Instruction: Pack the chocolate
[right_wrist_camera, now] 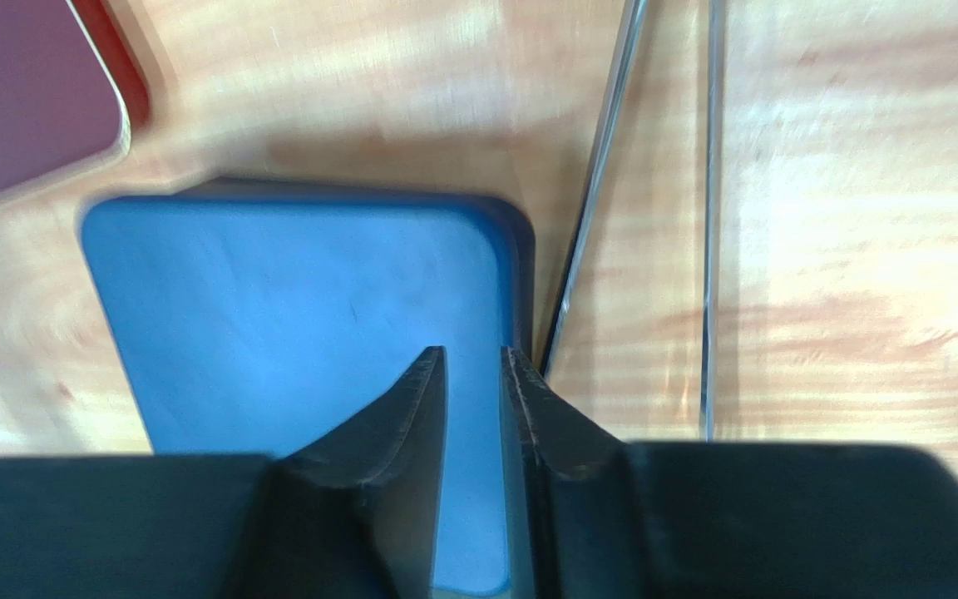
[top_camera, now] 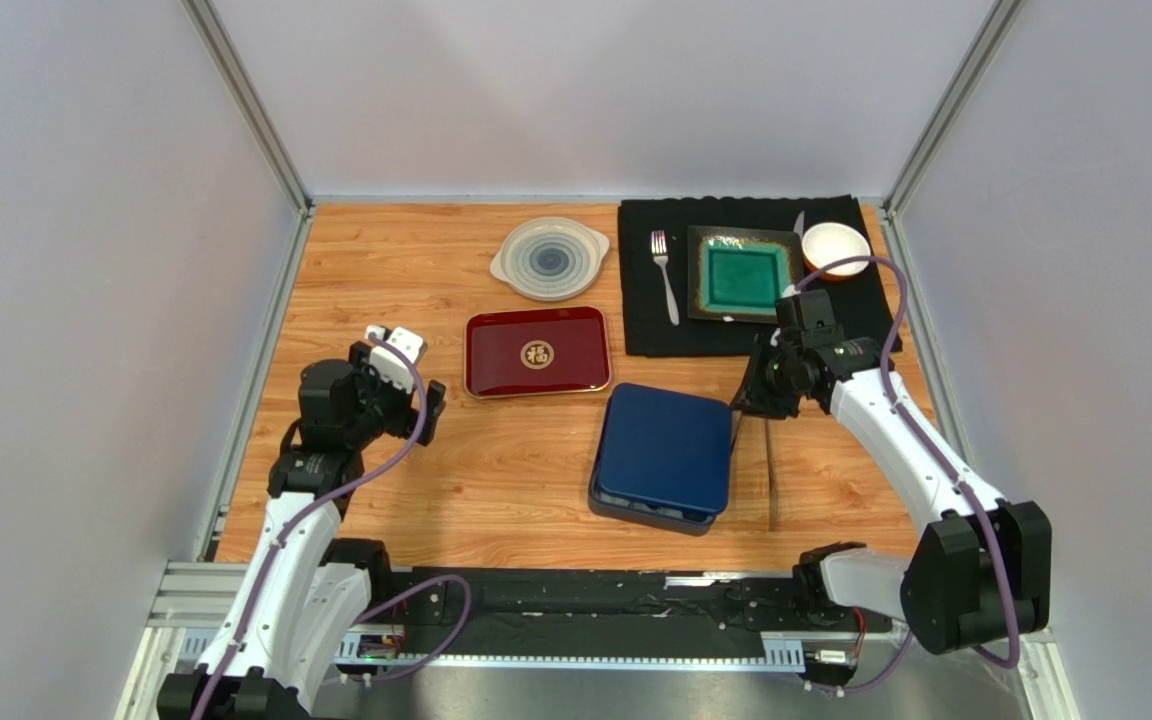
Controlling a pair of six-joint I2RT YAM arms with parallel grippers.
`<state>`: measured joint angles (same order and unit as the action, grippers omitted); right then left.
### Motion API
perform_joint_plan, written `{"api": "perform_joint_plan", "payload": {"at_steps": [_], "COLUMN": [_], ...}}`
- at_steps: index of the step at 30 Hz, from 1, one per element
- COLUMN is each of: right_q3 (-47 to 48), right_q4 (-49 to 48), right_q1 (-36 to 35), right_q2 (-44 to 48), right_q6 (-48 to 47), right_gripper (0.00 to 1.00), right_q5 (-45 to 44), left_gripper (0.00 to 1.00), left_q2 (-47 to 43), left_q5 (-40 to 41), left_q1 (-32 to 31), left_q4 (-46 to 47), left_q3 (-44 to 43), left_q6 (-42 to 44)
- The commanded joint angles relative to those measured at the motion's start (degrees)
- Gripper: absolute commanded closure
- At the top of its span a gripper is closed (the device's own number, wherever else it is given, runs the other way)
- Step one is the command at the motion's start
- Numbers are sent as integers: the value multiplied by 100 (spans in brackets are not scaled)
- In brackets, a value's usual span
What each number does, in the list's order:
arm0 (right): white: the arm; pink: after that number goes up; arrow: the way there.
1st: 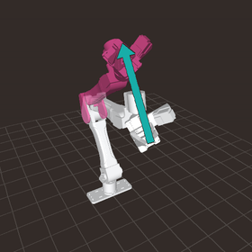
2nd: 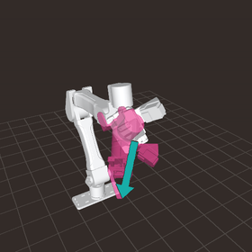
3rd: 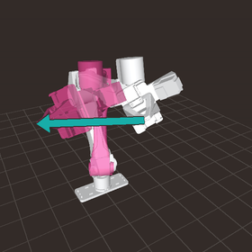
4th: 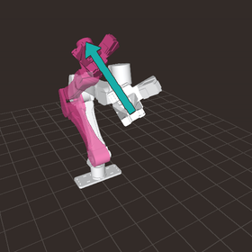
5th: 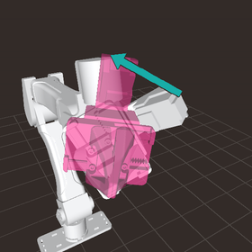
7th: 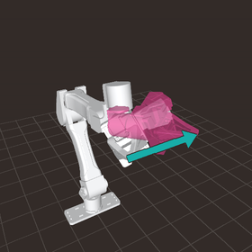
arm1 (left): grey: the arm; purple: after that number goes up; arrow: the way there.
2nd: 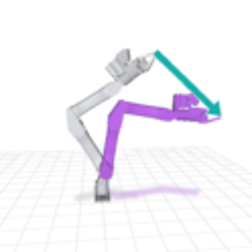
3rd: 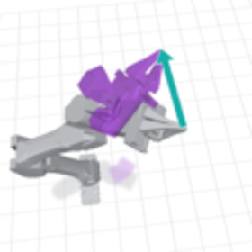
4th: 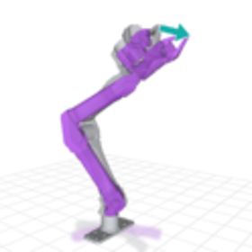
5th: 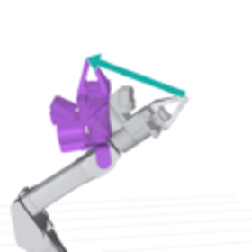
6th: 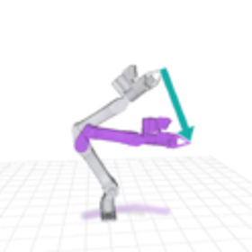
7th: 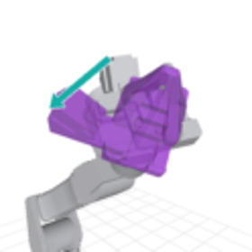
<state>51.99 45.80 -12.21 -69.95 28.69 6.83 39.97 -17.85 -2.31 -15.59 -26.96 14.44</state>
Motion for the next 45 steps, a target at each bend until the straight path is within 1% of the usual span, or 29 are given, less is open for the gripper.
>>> {"api": "perform_joint_plan", "payload": {"at_steps": [1, 2, 3, 6, 9, 21, 29, 45], "right_q3": [610, 654, 690, 751, 725, 488, 365, 31], "right_q4": [-167, -238, -282, -484, -554, -827, -898, -889], "right_q1": [8, 8, 8, 8, 8, -19, -203, -783], "right_q2": [-413, -640, -729, -1045, -1195, -1380, -1556, -1091], "right_q6": [198, 233, 303, 461, 559, 884, 972, 1447], "right_gripper": [66, 61, 52, 44, 41, 42, 43, 45], "right_q5": [-551, -542, -534, -560, -683, -894, -955, -1070], "left_gripper": [3, 3, 3, 3, 3, 2, 2, 2], "left_q2": [-59, -59, -50, -24, -50, -77, -68, -15], "left_q5": [-8, 0, 18, 71, 97, 62, 88, 106], "left_q1": [-33, -33, -33, -33, -33, -33, -33, -33], "left_q4": [30, 30, 39, 4, -40, -49, -31, -49], "left_q3": [-81, -73, -55, -64, -81, -90, -90, -169], "left_q6": [86, 94, 112, 138, 147, 147, 182, 191]}}
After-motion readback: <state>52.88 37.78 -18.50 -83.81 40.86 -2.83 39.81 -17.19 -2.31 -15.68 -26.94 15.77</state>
